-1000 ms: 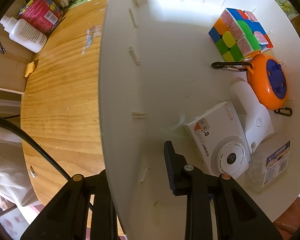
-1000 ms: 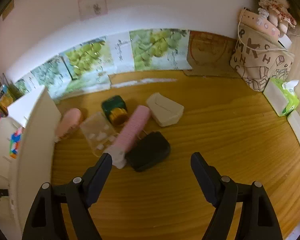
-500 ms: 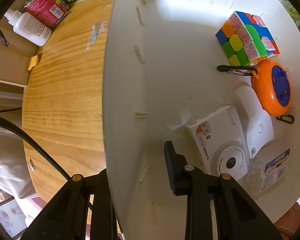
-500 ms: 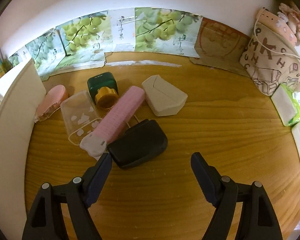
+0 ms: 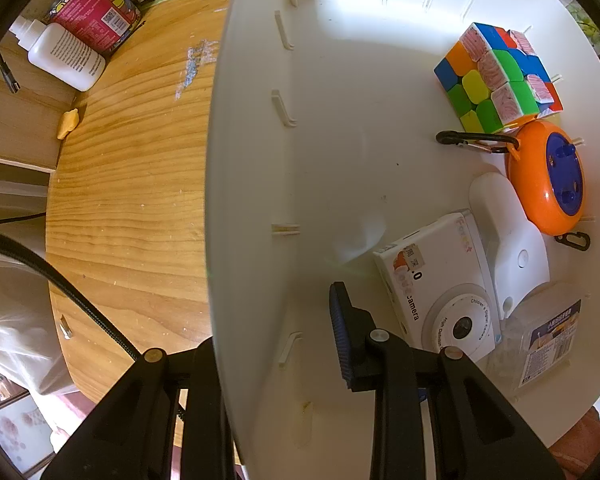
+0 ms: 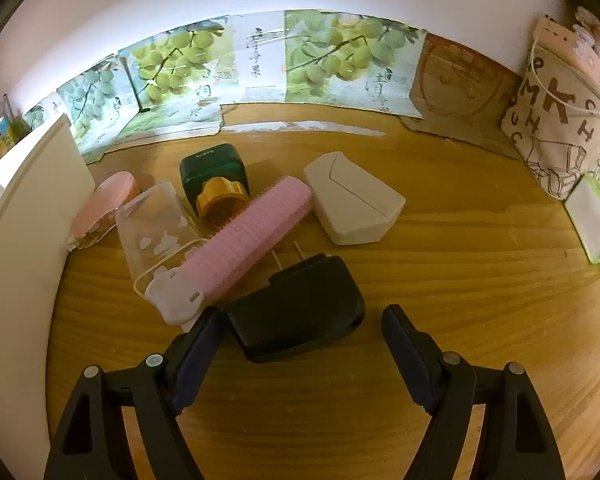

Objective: Organize rigid objects
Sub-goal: 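Close the right tool on the black rectangular case, then carry the black case into the tray and release it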

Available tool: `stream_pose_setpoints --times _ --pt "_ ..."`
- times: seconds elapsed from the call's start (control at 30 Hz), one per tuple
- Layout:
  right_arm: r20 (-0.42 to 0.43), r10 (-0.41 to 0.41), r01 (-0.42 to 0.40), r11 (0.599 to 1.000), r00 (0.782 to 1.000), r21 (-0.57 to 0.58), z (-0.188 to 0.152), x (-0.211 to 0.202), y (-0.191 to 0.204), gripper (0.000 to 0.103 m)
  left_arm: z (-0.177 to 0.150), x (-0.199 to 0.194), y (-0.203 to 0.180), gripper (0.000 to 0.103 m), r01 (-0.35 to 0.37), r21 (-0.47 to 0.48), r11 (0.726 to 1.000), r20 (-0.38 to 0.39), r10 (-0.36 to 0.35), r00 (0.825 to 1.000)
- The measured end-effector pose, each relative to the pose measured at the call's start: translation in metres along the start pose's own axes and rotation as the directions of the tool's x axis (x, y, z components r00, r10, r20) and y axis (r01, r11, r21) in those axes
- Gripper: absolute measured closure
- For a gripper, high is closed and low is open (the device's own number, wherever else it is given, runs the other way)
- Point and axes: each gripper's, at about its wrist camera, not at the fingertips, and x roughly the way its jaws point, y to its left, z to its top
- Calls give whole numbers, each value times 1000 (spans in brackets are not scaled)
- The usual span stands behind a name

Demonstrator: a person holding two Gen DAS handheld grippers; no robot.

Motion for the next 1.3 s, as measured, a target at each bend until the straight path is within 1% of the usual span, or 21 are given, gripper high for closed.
stream_pose_setpoints --times 0.03,0.1,0.17,0.3,0.43,0.5,0.63,0.83,1.03,1.13,1.3 --pt "2 1 -1 1000 1000 -6 1 0 1 25 0 0 0 73 1 -1 1000 1 -1 1000" --pt "9 3 -3 1000 1000 -24 2 -2 5 33 -1 1 0 73 1 -2 1000 4 -1 1000" --pt "12 -3 3 999 1000 -43 3 -3 9 37 -2 0 0 73 1 0 1000 8 -1 1000" --pt "-2 -13 13 997 1000 -81 3 -4 17 37 -5 -1 0 73 0 3 1000 18 0 1000" --pt "-16 -19 17 995 1000 -96 3 -10 24 37 -7 -3 -2 73 1 2 1000 25 -1 1000" --pt "-14 -30 29 995 999 -92 3 -14 26 37 -9 -4 -3 73 2 9 1000 28 -2 1000" --pt "-16 -22 21 998 1000 -65 2 -23 30 37 -10 -6 -5 73 4 27 1000 36 -5 999" --pt "-5 -3 3 1000 1000 -17 -7 -44 37 37 -15 -9 -9 73 4 61 998 54 -8 999" --pt "8 6 -6 1000 1000 -11 -19 -66 51 37 -21 -12 -12 73 1 101 995 62 -7 998" --pt "21 13 -13 1000 1000 -3 -22 -80 57 37 -22 -12 -14 73 -3 119 993 59 -4 998" --pt "69 14 -14 1000 998 -13 -25 -104 73 37 -24 -13 -16 73 2 155 988 58 -11 998"
